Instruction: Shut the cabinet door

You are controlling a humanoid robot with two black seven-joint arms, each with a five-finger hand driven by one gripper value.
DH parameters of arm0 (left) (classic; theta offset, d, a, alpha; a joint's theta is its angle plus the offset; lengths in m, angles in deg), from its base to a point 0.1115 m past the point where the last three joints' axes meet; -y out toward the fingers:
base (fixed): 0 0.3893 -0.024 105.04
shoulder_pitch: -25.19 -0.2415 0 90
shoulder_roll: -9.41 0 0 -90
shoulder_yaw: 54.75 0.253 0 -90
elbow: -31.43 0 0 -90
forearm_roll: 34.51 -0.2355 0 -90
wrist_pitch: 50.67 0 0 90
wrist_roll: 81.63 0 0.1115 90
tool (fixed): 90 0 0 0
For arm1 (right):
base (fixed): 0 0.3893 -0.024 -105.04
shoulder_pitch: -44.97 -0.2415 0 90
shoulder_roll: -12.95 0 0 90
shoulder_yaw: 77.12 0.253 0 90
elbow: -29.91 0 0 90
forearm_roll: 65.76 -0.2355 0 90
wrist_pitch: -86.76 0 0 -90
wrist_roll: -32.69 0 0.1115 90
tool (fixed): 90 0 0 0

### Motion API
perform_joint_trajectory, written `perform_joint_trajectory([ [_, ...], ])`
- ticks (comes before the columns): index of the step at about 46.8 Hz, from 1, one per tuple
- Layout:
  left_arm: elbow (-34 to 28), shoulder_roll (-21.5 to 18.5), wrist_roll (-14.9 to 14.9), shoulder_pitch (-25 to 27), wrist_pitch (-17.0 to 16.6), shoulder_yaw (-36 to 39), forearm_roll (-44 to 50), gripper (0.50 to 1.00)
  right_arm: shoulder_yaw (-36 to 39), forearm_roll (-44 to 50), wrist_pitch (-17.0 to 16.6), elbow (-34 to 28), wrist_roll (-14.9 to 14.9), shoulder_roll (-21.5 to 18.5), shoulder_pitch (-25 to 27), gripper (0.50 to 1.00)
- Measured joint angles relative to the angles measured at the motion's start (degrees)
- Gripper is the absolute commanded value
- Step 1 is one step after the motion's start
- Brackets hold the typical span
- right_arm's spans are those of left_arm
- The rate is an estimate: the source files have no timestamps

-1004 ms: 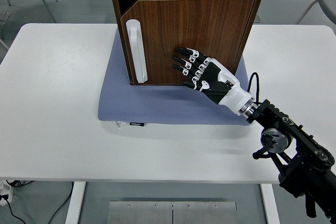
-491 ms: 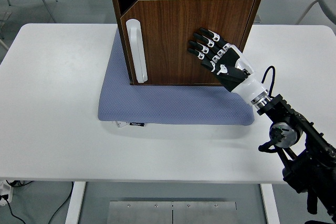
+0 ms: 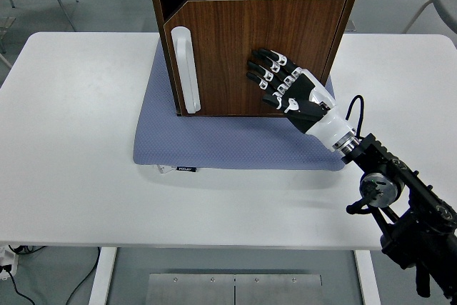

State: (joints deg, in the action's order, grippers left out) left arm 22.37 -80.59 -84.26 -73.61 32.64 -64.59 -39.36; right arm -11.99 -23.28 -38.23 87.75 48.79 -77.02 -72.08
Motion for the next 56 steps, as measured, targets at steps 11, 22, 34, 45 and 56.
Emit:
perform_joint_trajectory([
  [11,0.00,0.00,-0.01,0.01,-0.02,0.00,0.01,1.000,-2.11,0.16,0.02,-1.30,-0.08,-0.03,-2.87,1.000],
  [22,0.00,0.00,-0.01,0.02,-0.02,0.00,-0.02,1.000,-2.10,0.09,3.08,-2.75,0.05,-0.03,-4.94,1.000],
  [34,0.00,0.00,-0.01,0.01,0.01,0.00,-0.03,1.000,-2.04,-0.10,6.13,-3.09,1.52,-0.03,-5.77,1.000],
  [45,0.00,0.00,-0.02,0.02,0.01,0.00,-0.03,1.000,-2.44,-0.14,1.54,-0.45,1.60,-0.02,-3.40,1.000],
  [56,0.00,0.00,-0.02,0.02,-0.02,0.00,-0.03,1.000,-2.44,-0.11,-0.01,3.43,1.48,-0.02,1.85,1.000],
])
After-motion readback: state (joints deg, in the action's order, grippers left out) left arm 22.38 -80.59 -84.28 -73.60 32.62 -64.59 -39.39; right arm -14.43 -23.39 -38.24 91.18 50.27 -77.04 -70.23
